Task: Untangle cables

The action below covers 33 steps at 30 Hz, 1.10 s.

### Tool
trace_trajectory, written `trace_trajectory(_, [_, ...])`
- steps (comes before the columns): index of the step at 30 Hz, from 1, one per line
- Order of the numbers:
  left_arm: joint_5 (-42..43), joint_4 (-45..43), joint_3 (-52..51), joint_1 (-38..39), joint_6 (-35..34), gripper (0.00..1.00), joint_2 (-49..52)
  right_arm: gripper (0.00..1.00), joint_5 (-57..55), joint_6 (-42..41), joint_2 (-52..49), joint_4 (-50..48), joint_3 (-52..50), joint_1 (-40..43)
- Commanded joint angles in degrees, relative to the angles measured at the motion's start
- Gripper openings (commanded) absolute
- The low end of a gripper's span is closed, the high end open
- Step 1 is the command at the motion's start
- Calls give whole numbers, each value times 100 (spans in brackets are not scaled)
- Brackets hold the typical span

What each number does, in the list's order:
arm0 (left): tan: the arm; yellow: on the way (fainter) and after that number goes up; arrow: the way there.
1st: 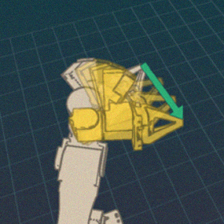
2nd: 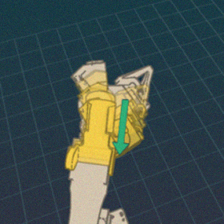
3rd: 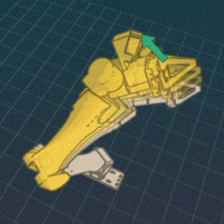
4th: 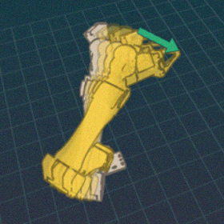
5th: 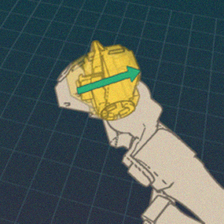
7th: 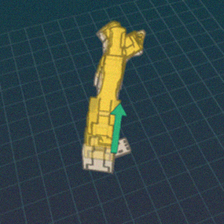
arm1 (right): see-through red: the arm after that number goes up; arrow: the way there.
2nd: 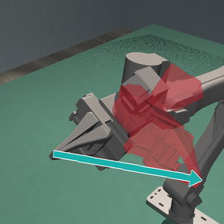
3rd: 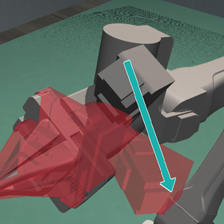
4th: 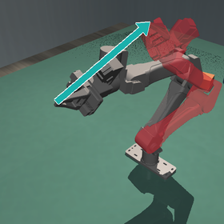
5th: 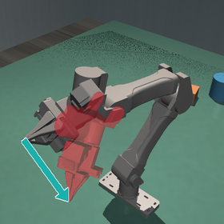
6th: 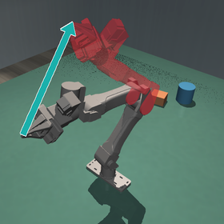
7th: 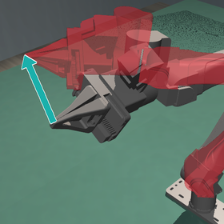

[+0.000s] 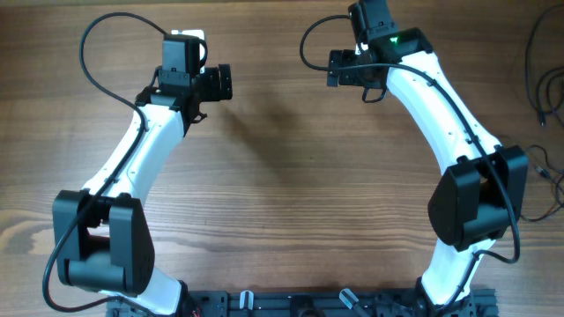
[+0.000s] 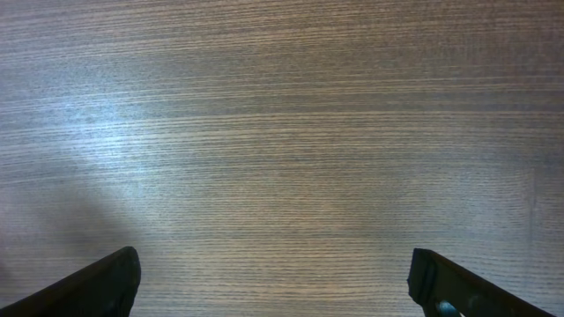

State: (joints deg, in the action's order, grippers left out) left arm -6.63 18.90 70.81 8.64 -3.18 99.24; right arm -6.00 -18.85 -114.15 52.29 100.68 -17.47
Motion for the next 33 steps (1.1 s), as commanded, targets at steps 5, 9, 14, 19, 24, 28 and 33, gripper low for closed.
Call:
trace_trajectory(5, [-74,-20,87,26,-33,100,63,100,74,-76,-39,-63,-31,-13])
trace_trajectory(9, [-74,-20,87,26,-33,100,63,100,74,-81,-39,-63,-31,-13])
trace_trajectory(14, [-74,-20,87,24,-33,100,63,100,74,-79,-39,-63,-31,-13])
trace_trajectory(19, [-74,-20,87,26,-33,100,63,100,74,-79,-39,-66,-31,-13])
trace_trajectory(24, [-74,-20,87,26,-33,100,63,100,74,-79,-39,-66,-31,-13])
trace_trajectory(28, [-74,-20,87,26,-33,100,63,100,74,-76,-39,-66,-31,-13])
trace_trajectory(33, [-74,-20,87,26,-33,100,63,100,74,-76,-39,-68,-31,-13])
